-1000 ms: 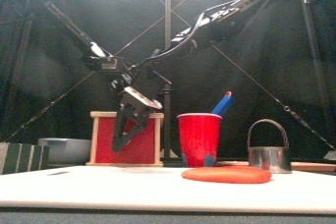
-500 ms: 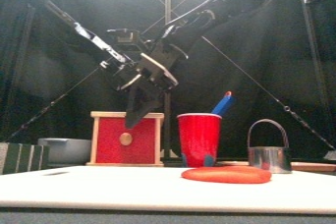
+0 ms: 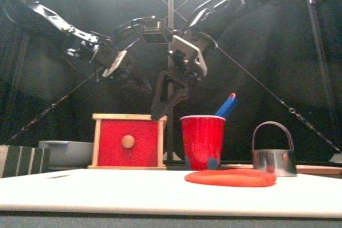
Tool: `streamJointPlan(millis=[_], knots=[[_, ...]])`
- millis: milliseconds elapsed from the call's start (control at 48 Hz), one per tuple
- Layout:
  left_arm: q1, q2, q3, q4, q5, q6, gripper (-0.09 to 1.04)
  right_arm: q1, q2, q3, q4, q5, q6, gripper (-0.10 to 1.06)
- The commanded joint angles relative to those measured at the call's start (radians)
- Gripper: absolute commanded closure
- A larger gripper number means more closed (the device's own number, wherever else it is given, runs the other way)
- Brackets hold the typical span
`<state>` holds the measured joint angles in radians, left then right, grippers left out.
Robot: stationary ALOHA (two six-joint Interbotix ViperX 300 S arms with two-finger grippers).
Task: Get the cutter from the drawer then cut the dough then place the extra dough in the bowl
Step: Cut the dough
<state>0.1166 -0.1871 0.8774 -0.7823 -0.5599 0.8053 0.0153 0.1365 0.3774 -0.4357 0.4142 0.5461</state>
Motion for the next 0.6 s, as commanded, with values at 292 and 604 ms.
streamJointPlan(millis=[292, 604], knots=[[-0.273, 0.155, -0.023, 0.051, -0.117, -0.261, 0.44, -0.002, -0.230, 0.104, 0.054, 0.092, -0.005, 0.82], [-0.273, 0.281, 0.009, 0.393, -0.339, -0.630, 0.44, -0.011, -0.319, 0.183, 0.127, 0.147, 0.000, 0.71]])
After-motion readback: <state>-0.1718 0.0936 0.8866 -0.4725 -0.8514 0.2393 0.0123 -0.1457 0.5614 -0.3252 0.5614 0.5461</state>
